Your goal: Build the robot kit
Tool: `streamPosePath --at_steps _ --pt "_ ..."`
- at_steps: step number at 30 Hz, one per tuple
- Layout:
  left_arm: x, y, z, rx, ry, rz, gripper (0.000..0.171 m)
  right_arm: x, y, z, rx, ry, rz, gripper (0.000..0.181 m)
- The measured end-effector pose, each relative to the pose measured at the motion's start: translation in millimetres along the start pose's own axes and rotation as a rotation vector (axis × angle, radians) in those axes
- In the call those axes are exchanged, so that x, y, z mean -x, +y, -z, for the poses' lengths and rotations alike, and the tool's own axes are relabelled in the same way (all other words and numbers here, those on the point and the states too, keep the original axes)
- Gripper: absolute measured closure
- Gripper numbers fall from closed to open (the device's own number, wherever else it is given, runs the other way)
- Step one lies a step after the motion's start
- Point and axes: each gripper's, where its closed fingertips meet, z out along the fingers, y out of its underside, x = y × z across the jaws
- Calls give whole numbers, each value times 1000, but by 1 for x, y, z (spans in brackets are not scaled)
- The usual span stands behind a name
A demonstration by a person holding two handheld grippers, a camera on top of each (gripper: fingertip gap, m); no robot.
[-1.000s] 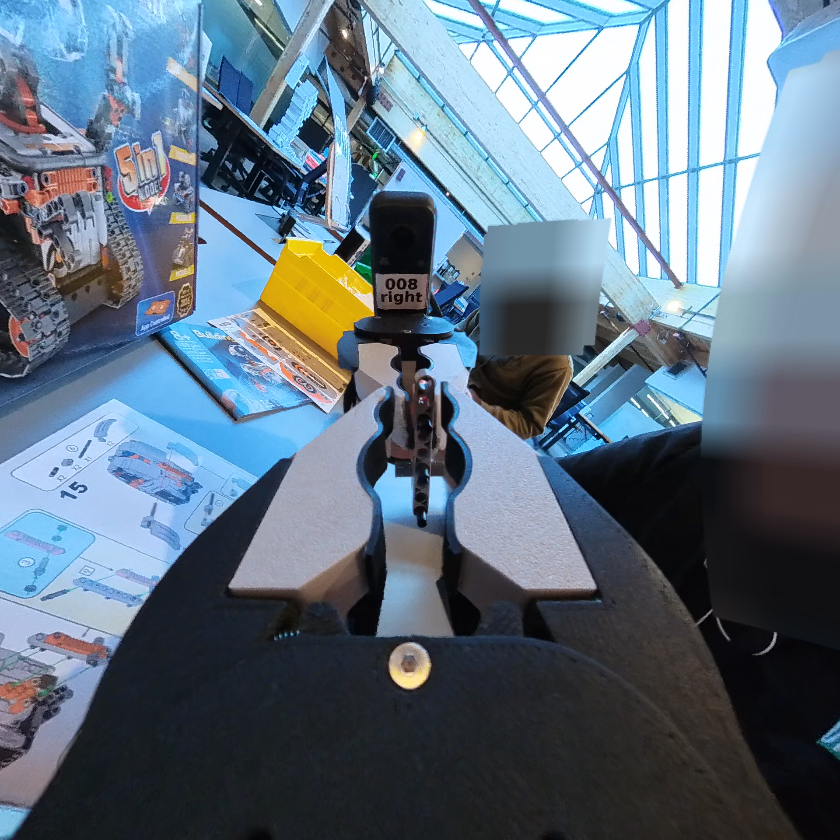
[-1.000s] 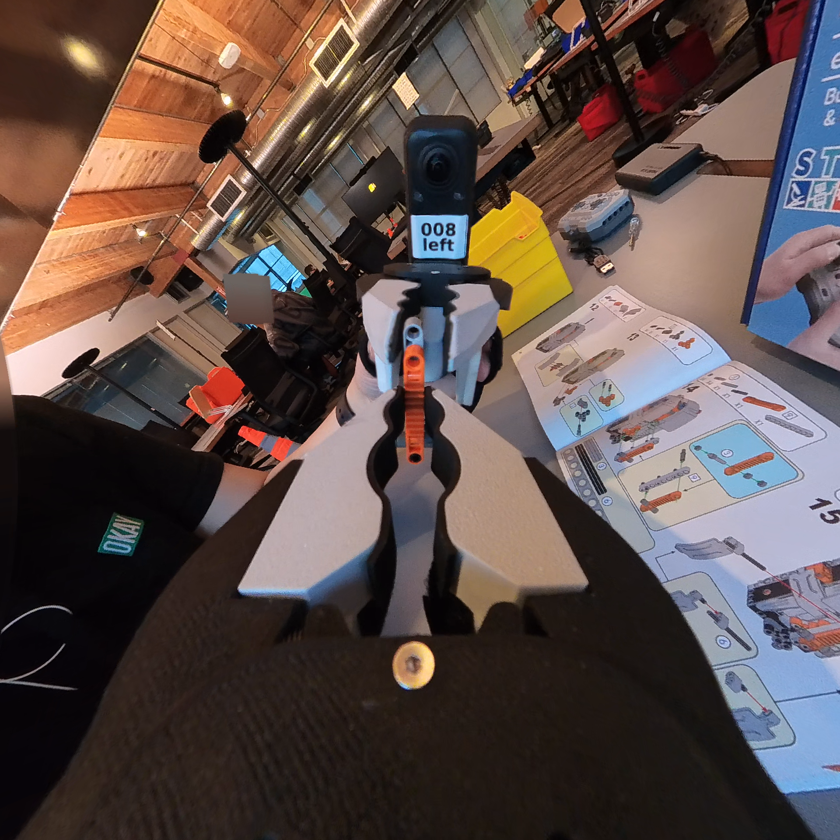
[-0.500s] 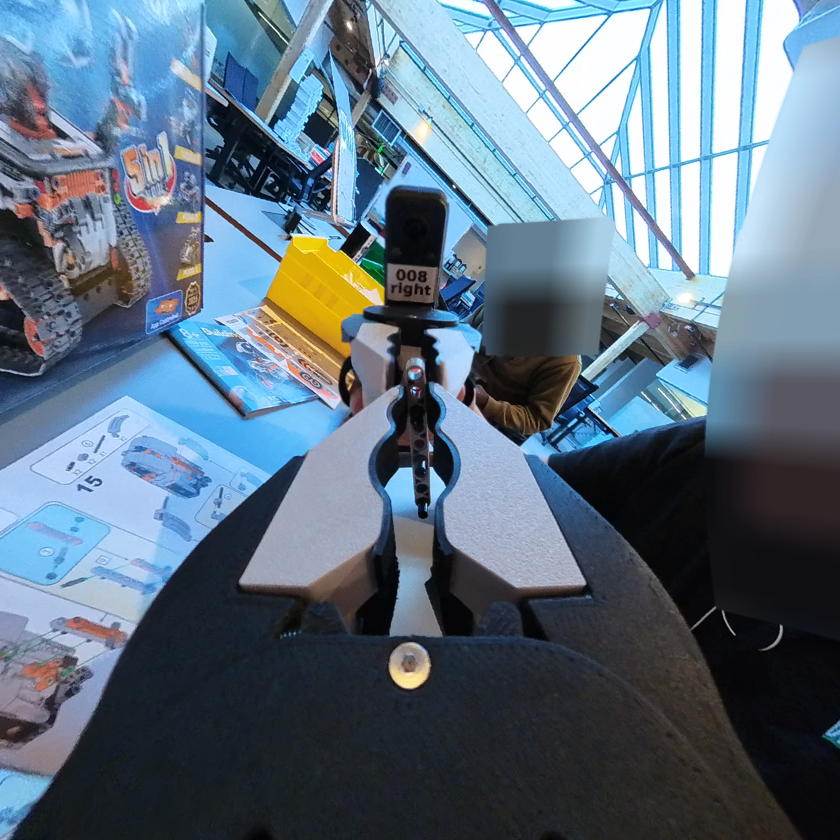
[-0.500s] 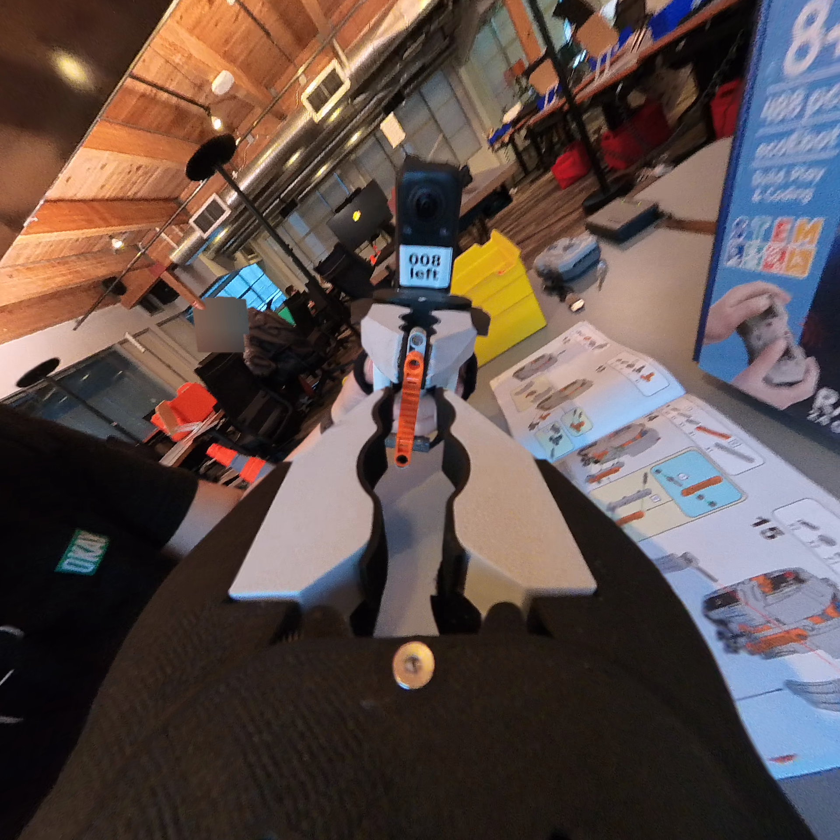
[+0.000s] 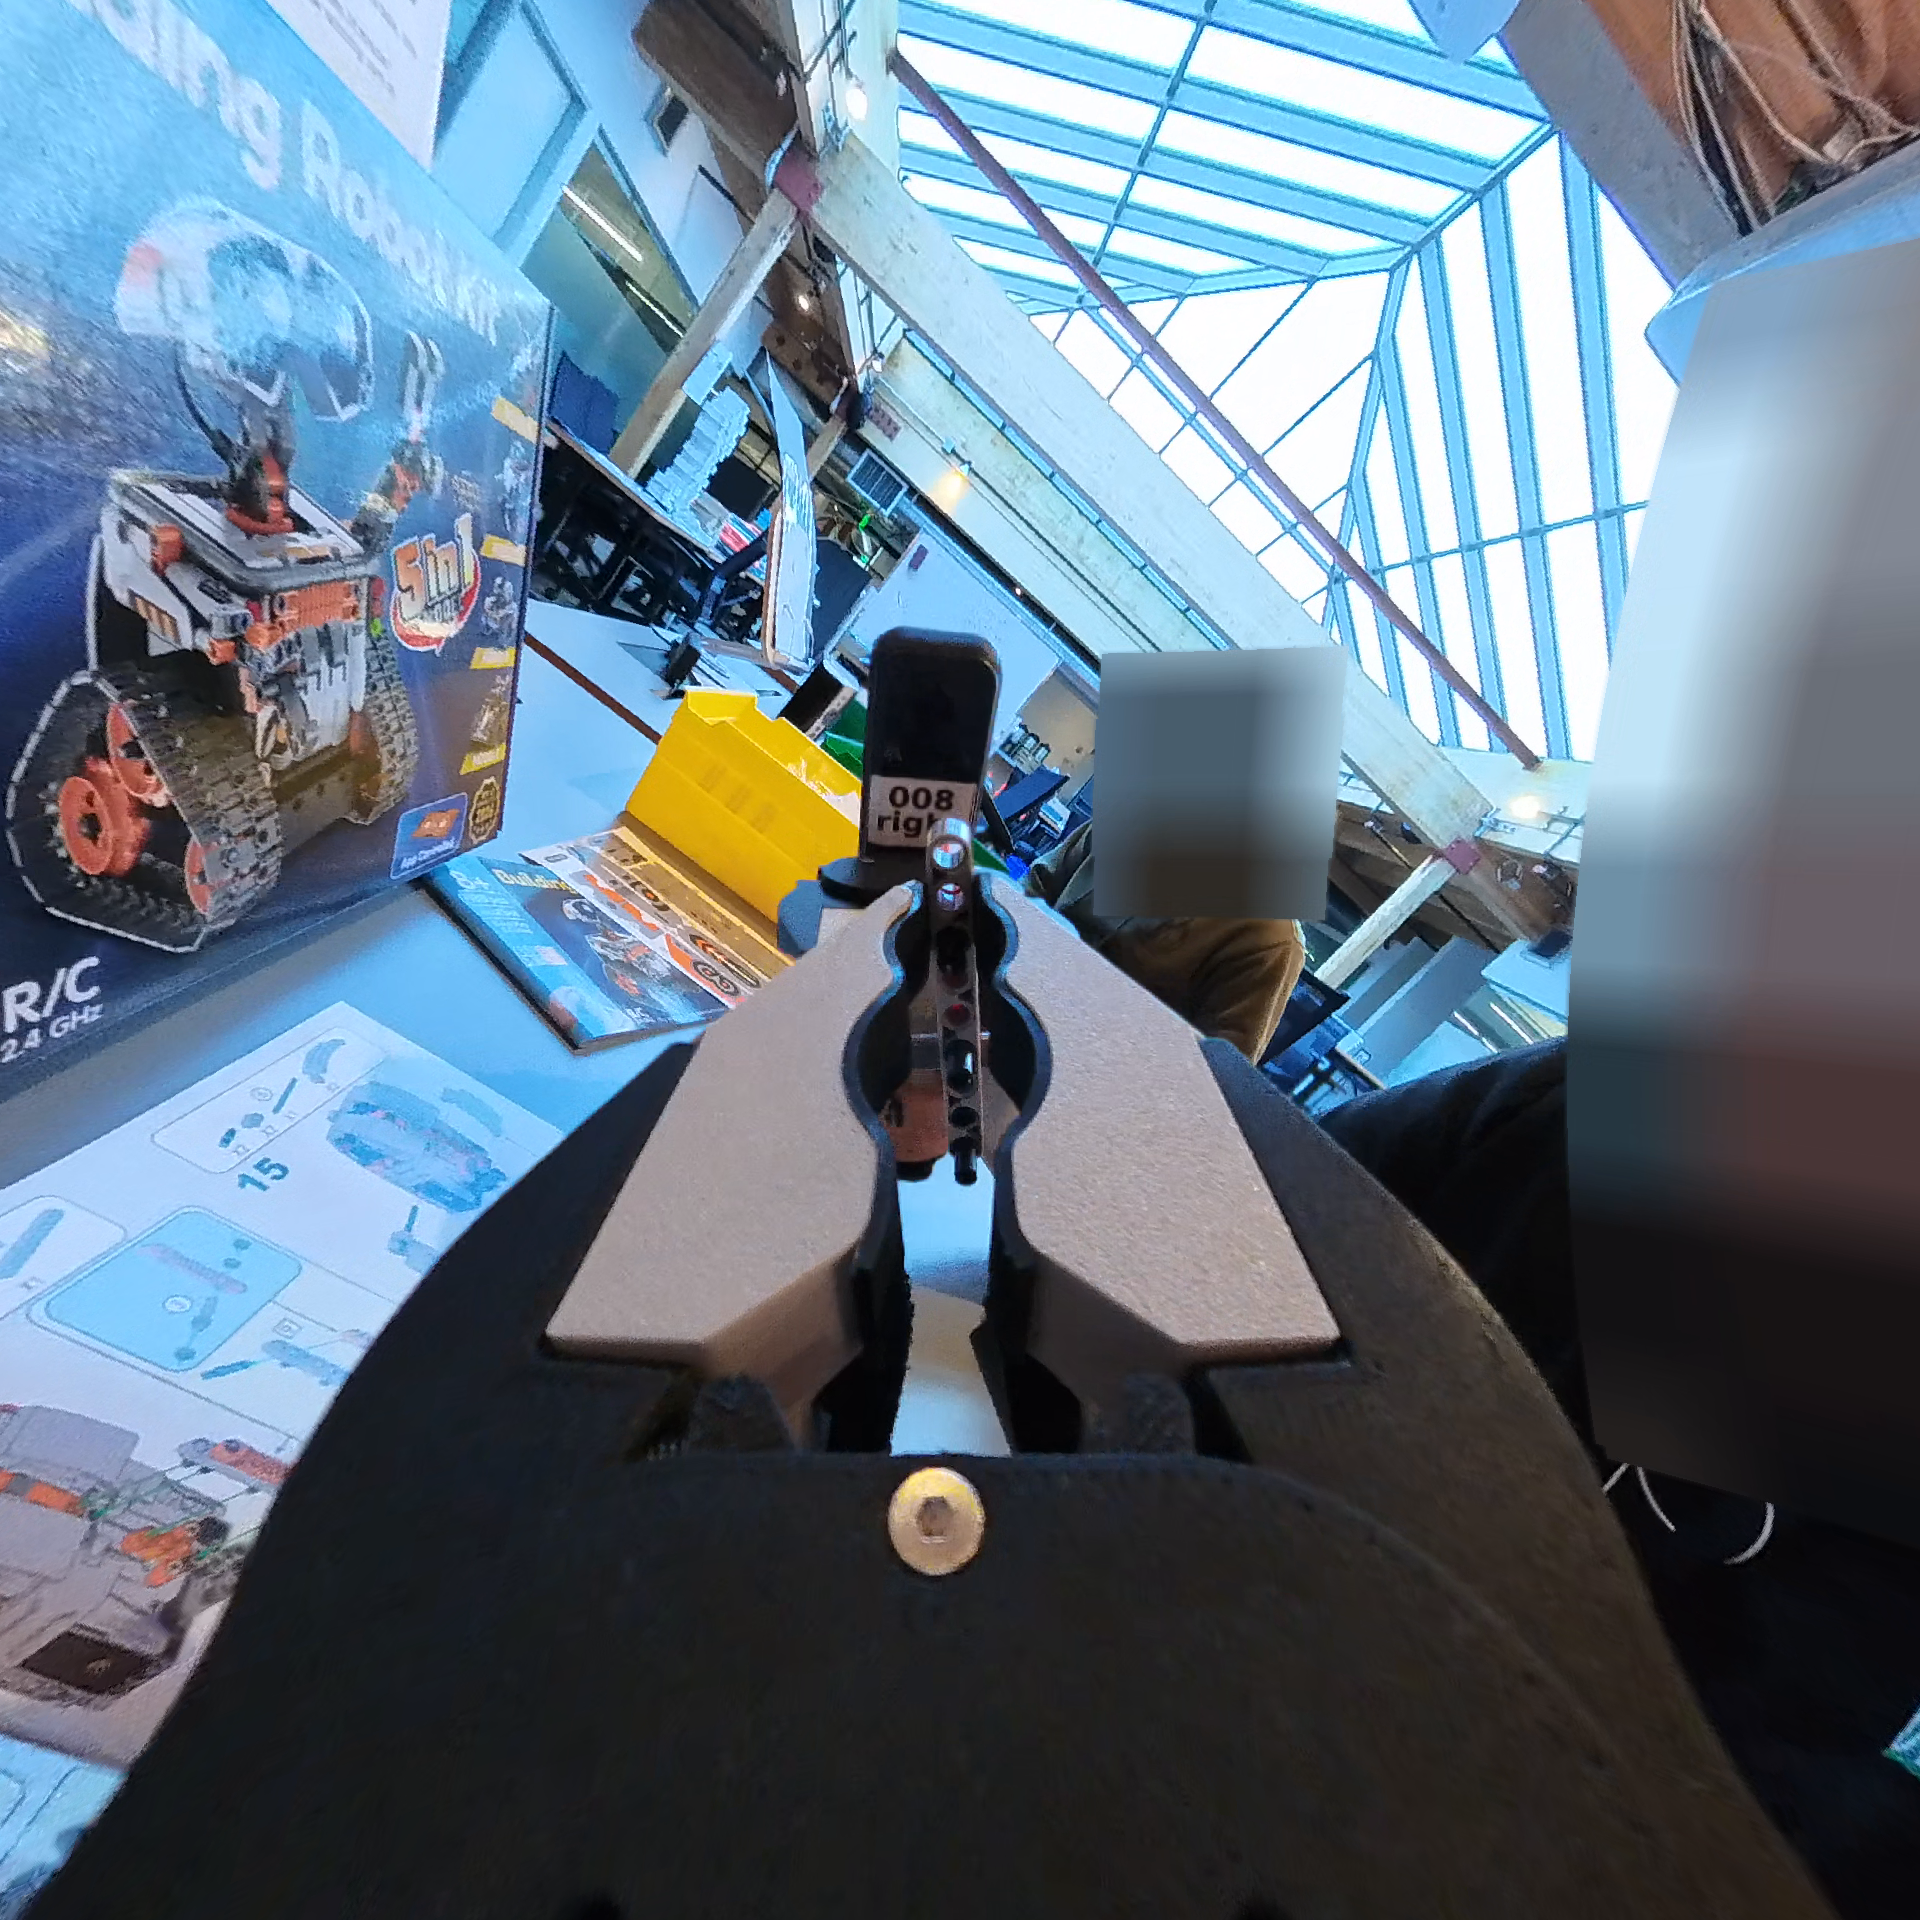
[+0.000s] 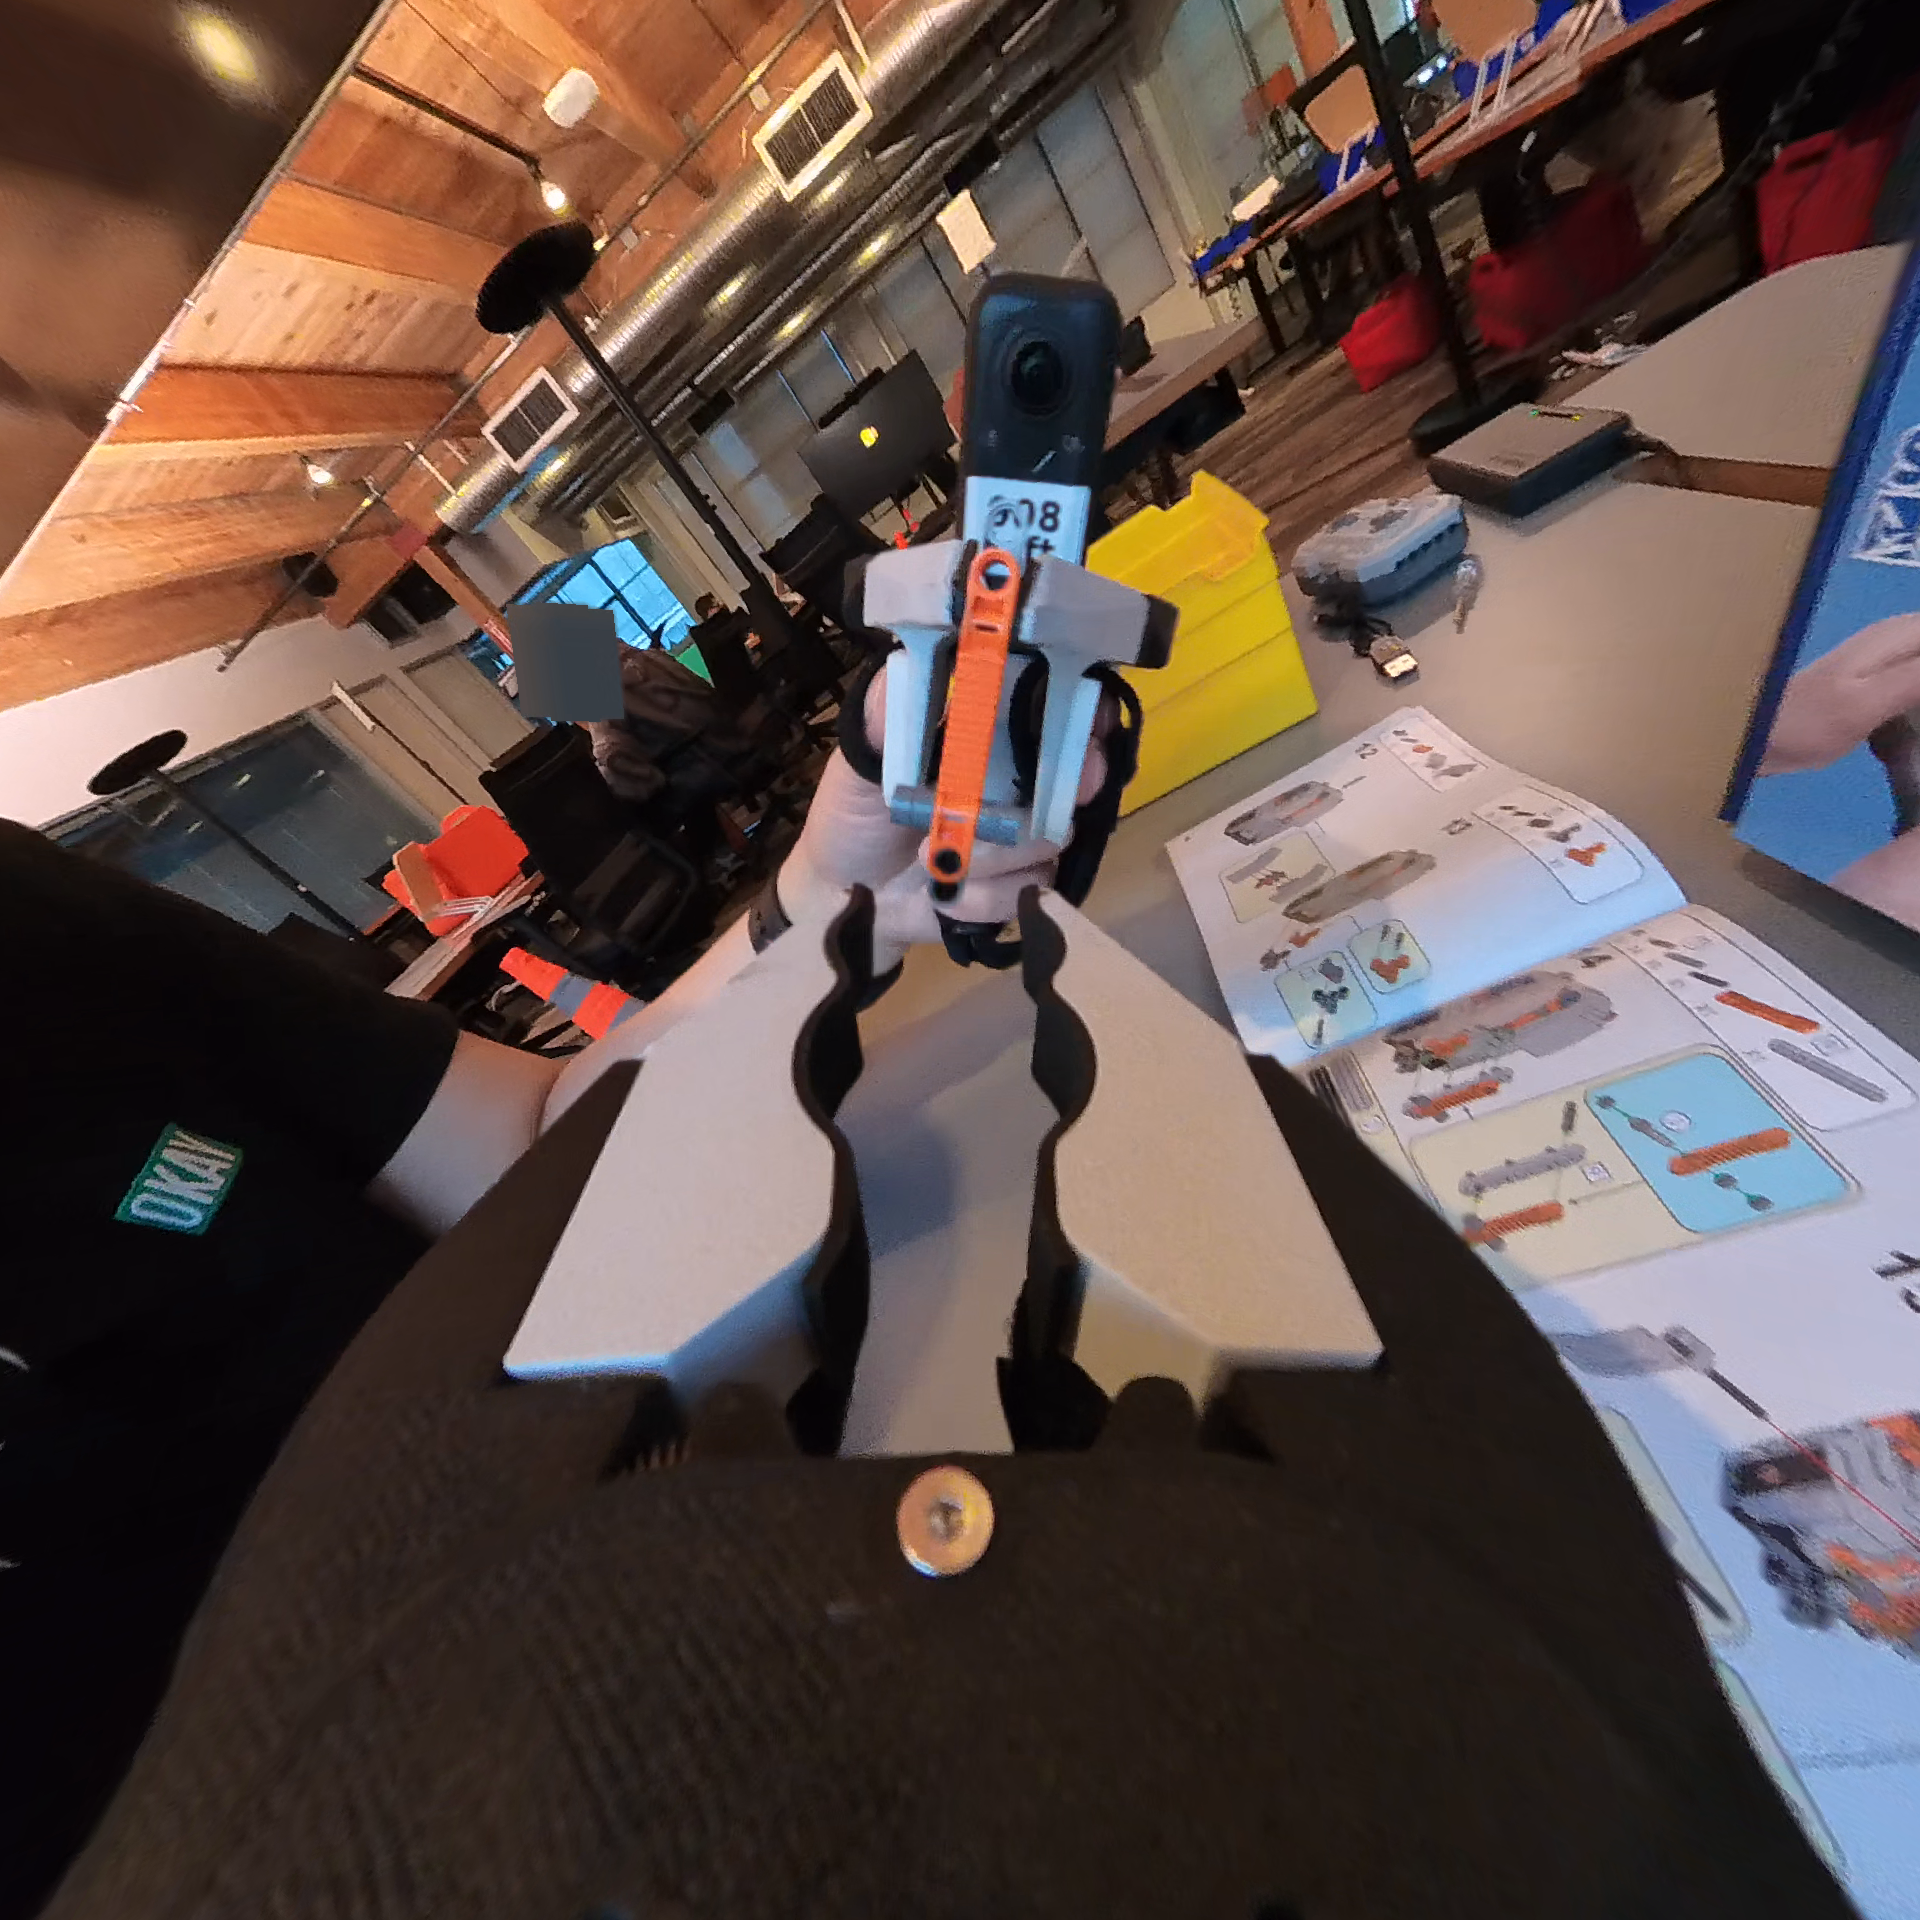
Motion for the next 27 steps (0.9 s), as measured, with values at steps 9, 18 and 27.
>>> streamPosePath --at_steps 9,18,27 --pt "0 4 -8 9 5 -5 168 -4 -2 -5 -44 29 -35 168" --pt "4 1 -7 -20 24 46 157 -9 -8 1 -68 68 -41 169" --pt "8 9 -15 -5 45 58 168 -12 -6 1 -78 51 -75 168"
